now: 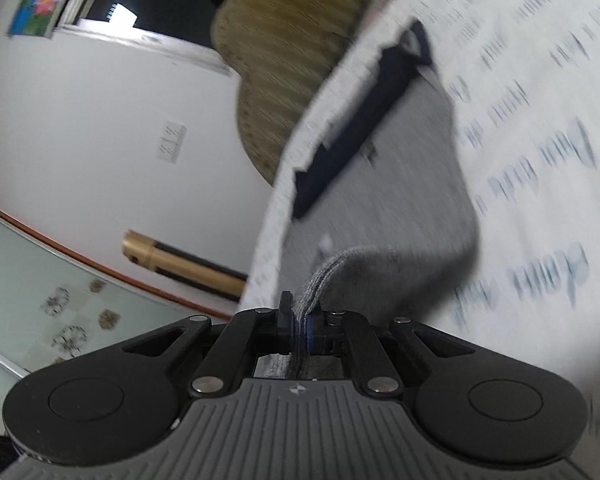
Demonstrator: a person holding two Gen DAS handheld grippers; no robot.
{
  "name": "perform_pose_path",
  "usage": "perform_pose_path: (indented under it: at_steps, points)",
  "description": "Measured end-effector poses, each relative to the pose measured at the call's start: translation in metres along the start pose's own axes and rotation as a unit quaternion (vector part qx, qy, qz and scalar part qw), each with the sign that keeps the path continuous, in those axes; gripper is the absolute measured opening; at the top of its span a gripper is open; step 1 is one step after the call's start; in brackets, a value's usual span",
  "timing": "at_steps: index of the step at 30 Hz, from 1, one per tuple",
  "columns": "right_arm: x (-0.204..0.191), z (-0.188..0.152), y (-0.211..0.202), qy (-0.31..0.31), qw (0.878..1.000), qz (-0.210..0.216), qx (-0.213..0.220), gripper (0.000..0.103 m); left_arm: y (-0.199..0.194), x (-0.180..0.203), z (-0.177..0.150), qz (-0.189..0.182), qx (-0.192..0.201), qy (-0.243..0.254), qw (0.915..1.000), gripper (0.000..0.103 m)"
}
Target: Fold small clothes
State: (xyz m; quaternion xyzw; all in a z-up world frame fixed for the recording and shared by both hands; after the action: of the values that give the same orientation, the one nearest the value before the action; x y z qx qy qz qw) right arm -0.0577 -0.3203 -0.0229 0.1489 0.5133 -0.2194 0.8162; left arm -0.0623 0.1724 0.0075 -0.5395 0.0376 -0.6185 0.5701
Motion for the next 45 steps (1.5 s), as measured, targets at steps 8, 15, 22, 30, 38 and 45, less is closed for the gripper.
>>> perform_pose_path:
  at_steps: [8,15,22,30,38,45]
  points:
    - [0.010,0.095,0.040,-0.028,0.998,0.037,0.046,0.010,0.027,0.035,0.098,-0.013,0.067,0.013,0.9975,0.005]
    - [0.041,0.190,0.091,-0.029,0.995,0.042,0.081,0.010,0.087,0.066,0.195,-0.001,0.093,0.020,0.9955,0.005]
    - [0.115,0.275,0.148,0.009,0.993,-0.013,0.113,0.017,0.183,0.062,0.270,0.065,0.143,0.011,0.9876,0.005]
    - [0.163,0.274,0.168,0.024,0.991,-0.092,0.091,0.048,0.243,0.036,0.264,0.117,0.081,0.023,0.9895,0.039]
    - [0.129,0.309,0.173,-0.099,0.975,-0.192,0.045,0.053,0.208,0.075,0.256,0.245,0.250,0.254,0.9017,0.072]
    - [0.152,0.328,0.224,-0.122,0.957,-0.261,-0.020,0.053,0.267,0.082,0.247,0.301,0.190,0.359,0.8630,0.072]
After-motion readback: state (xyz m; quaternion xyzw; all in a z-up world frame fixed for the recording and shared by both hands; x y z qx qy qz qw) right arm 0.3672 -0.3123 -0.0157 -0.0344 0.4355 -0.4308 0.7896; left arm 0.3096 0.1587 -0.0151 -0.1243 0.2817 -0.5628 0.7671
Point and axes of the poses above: each gripper's, at about its wrist camera, not at the fingertips, and y roughly the way its jaws point, x to its right, z to its top, the point moved 1 cm from there along y, roughly the way its jaws point, and after that the axes turned 14 degrees about z, right-handed, at the moved point
